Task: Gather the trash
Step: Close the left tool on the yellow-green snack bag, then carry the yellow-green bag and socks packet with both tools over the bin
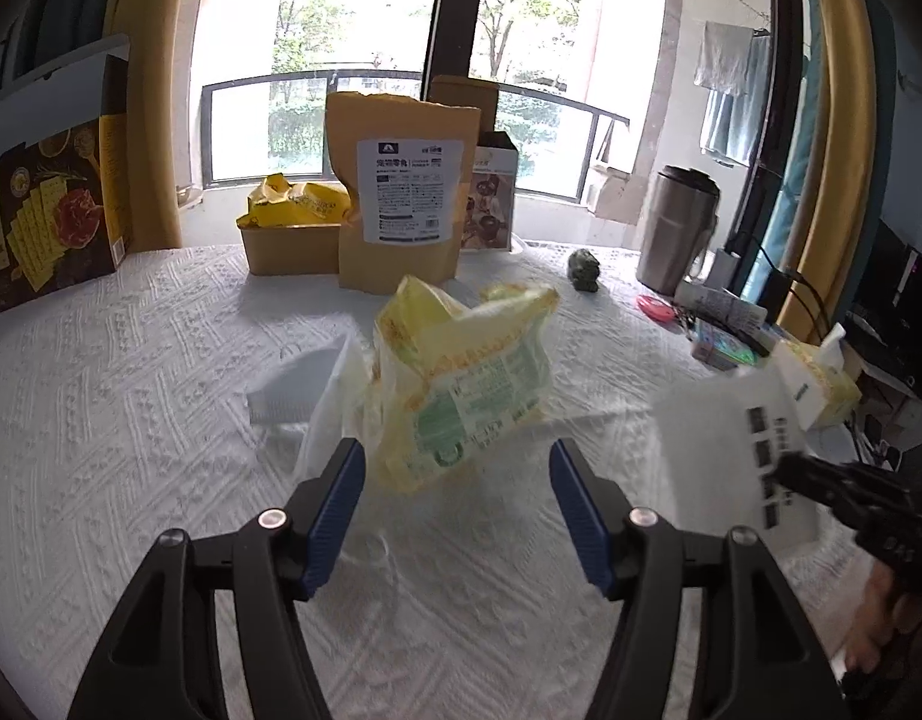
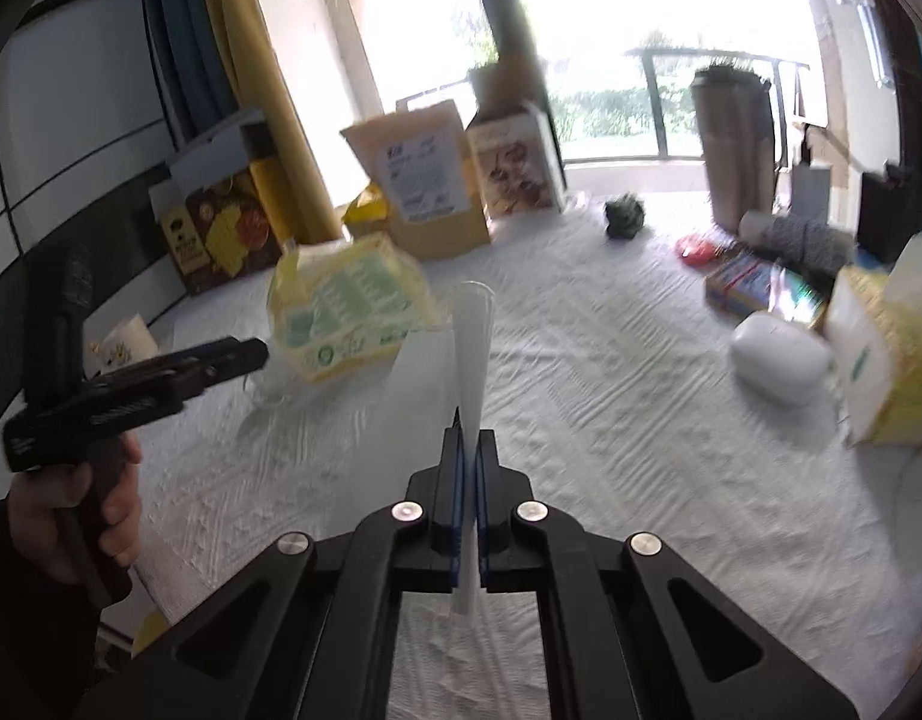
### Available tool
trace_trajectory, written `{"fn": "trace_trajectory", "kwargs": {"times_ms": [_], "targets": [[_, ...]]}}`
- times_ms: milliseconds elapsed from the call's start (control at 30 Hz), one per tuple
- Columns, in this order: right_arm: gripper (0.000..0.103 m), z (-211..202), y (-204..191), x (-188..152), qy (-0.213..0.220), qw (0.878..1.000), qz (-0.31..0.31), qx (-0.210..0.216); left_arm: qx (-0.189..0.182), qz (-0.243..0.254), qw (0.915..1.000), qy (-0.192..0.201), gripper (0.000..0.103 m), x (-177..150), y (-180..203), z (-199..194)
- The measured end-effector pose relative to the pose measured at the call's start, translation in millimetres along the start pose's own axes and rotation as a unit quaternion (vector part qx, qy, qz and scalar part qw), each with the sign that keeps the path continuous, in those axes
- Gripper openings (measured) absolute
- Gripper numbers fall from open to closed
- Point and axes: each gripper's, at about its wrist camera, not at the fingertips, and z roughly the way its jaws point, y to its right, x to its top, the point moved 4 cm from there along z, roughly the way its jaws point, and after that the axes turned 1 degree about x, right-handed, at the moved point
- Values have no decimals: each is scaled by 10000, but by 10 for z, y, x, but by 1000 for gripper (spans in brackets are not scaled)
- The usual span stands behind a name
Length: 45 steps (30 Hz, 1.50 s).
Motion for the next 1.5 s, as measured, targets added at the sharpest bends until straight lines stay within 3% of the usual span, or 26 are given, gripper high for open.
{"fn": "trace_trajectory", "kwargs": {"times_ms": [233,433,467,500,600,767,1200,1500], "targets": [[3,-99,162,85,193,9998,2,-64,203,-178,9996,56,68,225,-122,331],[3,-84,278,45,172,9998,89,-88,-127,-242,9996,-48,68,218,-76,488],[3,-79,287,46,168,9998,96,-80,-130,-210,9997,-35,62,211,-67,500],[3,-80,292,45,168,9998,97,-70,-141,-187,9997,-64,43,205,-52,513],[3,-99,270,32,188,9998,63,-62,-105,-173,9997,-111,21,192,-33,514],[3,-165,226,-9,209,9998,67,-33,-94,-109,9999,-27,14,157,24,364],[3,-552,36,-97,365,9993,18,20,-68,309,9985,452,13,58,307,-440],[3,-860,-140,-178,463,9989,-77,28,-93,249,9975,649,13,-68,326,-894]]}}
